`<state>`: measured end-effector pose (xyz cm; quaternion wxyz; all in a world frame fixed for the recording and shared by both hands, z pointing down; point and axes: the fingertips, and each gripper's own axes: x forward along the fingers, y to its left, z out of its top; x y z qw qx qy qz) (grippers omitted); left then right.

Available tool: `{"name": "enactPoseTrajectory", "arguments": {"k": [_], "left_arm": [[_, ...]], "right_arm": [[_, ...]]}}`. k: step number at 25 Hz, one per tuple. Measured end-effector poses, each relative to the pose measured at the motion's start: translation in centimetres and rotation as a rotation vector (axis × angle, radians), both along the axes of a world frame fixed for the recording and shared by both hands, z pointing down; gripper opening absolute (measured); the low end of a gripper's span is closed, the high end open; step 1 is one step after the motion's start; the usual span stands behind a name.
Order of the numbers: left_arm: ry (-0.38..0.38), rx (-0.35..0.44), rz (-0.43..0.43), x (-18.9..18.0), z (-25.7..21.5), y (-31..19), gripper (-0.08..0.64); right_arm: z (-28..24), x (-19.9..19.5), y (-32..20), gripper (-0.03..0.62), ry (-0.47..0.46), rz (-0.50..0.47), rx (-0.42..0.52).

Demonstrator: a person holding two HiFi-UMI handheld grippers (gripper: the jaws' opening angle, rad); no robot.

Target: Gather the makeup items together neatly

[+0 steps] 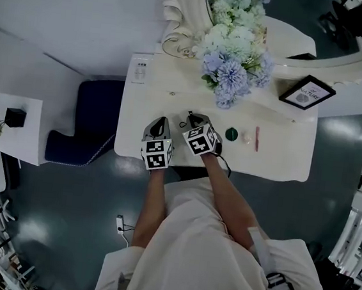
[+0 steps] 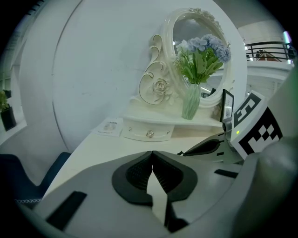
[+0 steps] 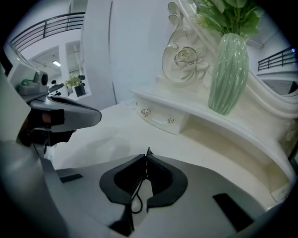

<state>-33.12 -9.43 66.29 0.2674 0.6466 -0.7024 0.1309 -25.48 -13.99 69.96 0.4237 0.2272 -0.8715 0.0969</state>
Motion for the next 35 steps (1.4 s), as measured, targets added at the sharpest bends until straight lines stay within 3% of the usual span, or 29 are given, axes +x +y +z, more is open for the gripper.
{"name": "enactPoseTrajectory", "arguments": {"k": [10,24,35], "left_arm": [[-0.007,0.0,0.036,1.7,-0.1,0.1,0.015],[-0.037,0.007,0.18,9.2,-0.4,-0.6,0.015],[-0.07,0.016,0.21,12.1,-1.1,0.0,0.015]], "right_arm": [[-1.6,1.7,-0.4,0.049,-0.049,0.079,0.007],[-1.6,10.0,-0.9,0.049,-0.053,0.228,0.018],[-0.6,13.3,-0.2,0.049,-0.082,0.273,-0.014]]}}
